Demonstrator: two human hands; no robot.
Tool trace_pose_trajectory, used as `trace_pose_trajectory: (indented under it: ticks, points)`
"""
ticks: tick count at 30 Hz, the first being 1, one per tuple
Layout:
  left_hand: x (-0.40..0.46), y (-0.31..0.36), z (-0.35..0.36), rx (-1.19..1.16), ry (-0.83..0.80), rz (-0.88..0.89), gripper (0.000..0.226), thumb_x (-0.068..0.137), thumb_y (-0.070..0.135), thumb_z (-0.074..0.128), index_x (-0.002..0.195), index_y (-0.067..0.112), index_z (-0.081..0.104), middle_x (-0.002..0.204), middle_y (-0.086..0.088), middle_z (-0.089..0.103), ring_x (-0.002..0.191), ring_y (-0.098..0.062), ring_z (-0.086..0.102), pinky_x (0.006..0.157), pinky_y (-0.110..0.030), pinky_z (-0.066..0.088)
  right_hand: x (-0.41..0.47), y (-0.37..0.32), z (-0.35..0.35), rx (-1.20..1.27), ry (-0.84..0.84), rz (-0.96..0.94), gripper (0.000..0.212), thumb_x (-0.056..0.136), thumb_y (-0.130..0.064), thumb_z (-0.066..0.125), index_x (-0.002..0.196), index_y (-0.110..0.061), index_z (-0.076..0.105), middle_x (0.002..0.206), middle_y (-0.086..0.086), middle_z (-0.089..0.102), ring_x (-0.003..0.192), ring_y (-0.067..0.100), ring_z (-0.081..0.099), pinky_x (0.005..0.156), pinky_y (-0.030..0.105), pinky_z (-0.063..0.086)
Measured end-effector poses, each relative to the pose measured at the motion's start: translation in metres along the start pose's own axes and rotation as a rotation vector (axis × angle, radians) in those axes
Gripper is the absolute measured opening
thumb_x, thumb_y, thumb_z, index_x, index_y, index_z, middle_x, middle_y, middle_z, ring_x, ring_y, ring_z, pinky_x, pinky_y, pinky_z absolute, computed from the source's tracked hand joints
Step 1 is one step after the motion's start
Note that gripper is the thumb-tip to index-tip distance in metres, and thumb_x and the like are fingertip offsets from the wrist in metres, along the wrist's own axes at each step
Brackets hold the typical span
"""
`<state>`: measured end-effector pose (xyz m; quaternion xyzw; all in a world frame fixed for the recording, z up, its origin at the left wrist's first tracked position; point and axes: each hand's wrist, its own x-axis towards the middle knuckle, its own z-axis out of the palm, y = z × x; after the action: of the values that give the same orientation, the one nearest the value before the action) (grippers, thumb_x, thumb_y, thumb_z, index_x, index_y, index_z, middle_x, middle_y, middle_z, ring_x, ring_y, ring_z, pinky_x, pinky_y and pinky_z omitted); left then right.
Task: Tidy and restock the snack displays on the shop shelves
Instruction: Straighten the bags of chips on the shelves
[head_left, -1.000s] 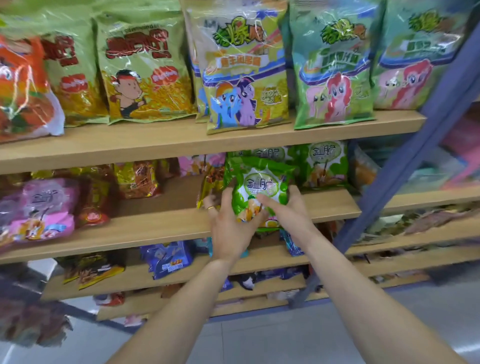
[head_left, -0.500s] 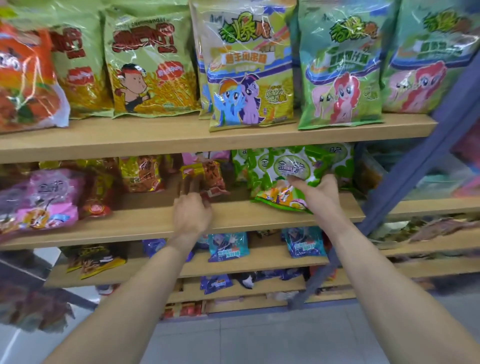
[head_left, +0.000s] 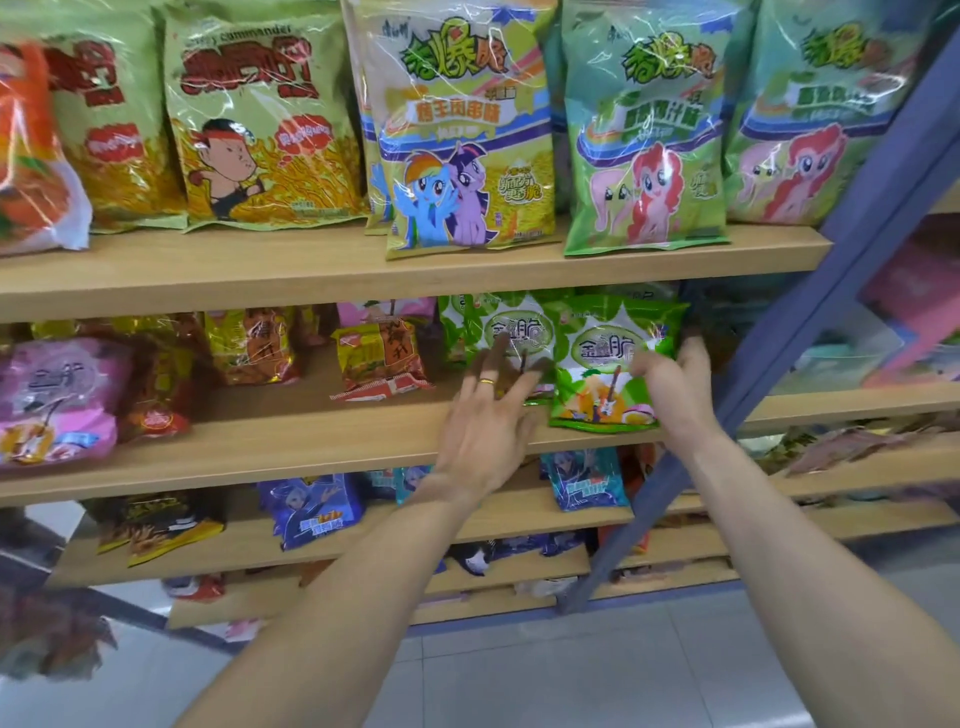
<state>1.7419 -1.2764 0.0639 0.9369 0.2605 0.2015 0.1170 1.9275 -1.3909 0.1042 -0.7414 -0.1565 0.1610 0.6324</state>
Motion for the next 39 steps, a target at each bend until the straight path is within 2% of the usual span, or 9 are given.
trace_pose_trajectory:
  ticks: [5, 11, 15, 18, 22, 28, 33, 35, 39]
  points:
    - [0.004, 0.012, 0.004, 0.086, 0.074, -0.099, 0.049, 0.1, 0.02, 0.058, 0.148, 0.028, 0.046, 0.169, -0.013, 0.016, 0.148, -0.04, 0.032, 0.11, -0.052, 0.047, 0.029, -0.008, -0.01, -0.276, 0.105, -0.153, 0.05, 0.087, -0.013, 0.067, 0.134, -0.009, 0.05, 0.12, 0.01, 0.064, 0.114, 0.028, 0.06, 0.098, 0.036, 0.048]
    - [0.003, 0.015, 0.012, 0.146, 0.102, -0.097, 0.05, 0.1, 0.026, 0.057, 0.148, 0.025, 0.046, 0.166, -0.018, 0.022, 0.145, -0.04, 0.034, 0.108, -0.051, 0.047, 0.032, 0.011, 0.0, -0.581, 0.145, -0.281, 0.068, 0.093, -0.019, 0.067, 0.153, -0.012, 0.035, 0.141, 0.027, 0.048, 0.131, 0.044, 0.045, 0.105, 0.045, 0.041]
    - [-0.003, 0.014, 0.014, 0.103, 0.111, -0.072, 0.054, 0.1, 0.027, 0.056, 0.152, 0.026, 0.042, 0.168, -0.016, 0.014, 0.149, -0.038, 0.026, 0.115, -0.053, 0.041, 0.003, 0.012, 0.003, -0.628, 0.26, -0.313, 0.055, 0.091, -0.017, 0.069, 0.133, 0.008, 0.044, 0.141, 0.032, 0.045, 0.136, 0.044, 0.038, 0.112, 0.042, 0.03]
    - [-0.009, 0.013, 0.007, 0.074, 0.154, -0.04, 0.052, 0.097, 0.023, 0.061, 0.147, 0.022, 0.046, 0.164, -0.017, 0.025, 0.145, -0.036, 0.032, 0.117, -0.049, 0.039, -0.028, 0.01, 0.016, -0.562, 0.329, -0.55, 0.035, 0.089, -0.013, 0.065, 0.116, 0.004, 0.048, 0.121, 0.025, 0.05, 0.115, 0.038, 0.048, 0.092, 0.039, 0.038]
    - [-0.028, -0.007, -0.013, 0.003, 0.273, -0.129, 0.046, 0.098, 0.023, 0.063, 0.142, 0.013, 0.051, 0.141, -0.018, 0.048, 0.133, -0.034, 0.043, 0.111, -0.048, 0.044, -0.069, 0.002, 0.066, -0.453, 0.108, -0.748, 0.025, 0.092, -0.014, 0.065, 0.115, -0.007, 0.057, 0.11, 0.01, 0.056, 0.103, 0.025, 0.052, 0.083, 0.024, 0.033]
    - [-0.071, -0.098, -0.055, 0.042, 0.41, -0.319, 0.036, 0.1, 0.018, 0.054, 0.133, 0.002, 0.054, 0.133, -0.026, 0.051, 0.124, -0.042, 0.047, 0.1, -0.052, 0.047, -0.13, -0.005, 0.172, -0.431, -0.205, -0.764, 0.019, 0.095, -0.022, 0.064, 0.113, -0.017, 0.059, 0.107, -0.002, 0.062, 0.099, 0.02, 0.06, 0.082, 0.032, 0.047]
    - [-0.111, -0.175, -0.095, 0.114, 0.405, -0.362, 0.036, 0.101, 0.014, 0.053, 0.135, 0.001, 0.054, 0.137, -0.028, 0.05, 0.128, -0.044, 0.045, 0.107, -0.052, 0.043, -0.178, -0.01, 0.263, -0.463, -0.294, -0.704, 0.026, 0.096, -0.026, 0.064, 0.119, -0.016, 0.059, 0.112, 0.001, 0.066, 0.105, 0.021, 0.061, 0.089, 0.032, 0.047]
    - [-0.121, -0.201, -0.109, 0.173, 0.378, -0.388, 0.037, 0.099, 0.014, 0.055, 0.134, 0.002, 0.055, 0.135, -0.028, 0.052, 0.128, -0.046, 0.046, 0.111, -0.053, 0.04, -0.192, -0.014, 0.296, -0.526, -0.288, -0.656, 0.03, 0.097, -0.029, 0.062, 0.121, -0.011, 0.06, 0.111, 0.007, 0.068, 0.106, 0.025, 0.061, 0.091, 0.035, 0.046]
    - [-0.136, -0.241, -0.134, 0.295, 0.287, -0.363, 0.045, 0.092, 0.012, 0.061, 0.136, 0.006, 0.054, 0.132, -0.024, 0.057, 0.131, -0.044, 0.046, 0.115, -0.053, 0.037, -0.196, -0.032, 0.327, -0.815, -0.055, -0.523, 0.035, 0.098, -0.034, 0.06, 0.105, 0.0, 0.066, 0.094, 0.021, 0.07, 0.096, 0.04, 0.064, 0.09, 0.045, 0.045]
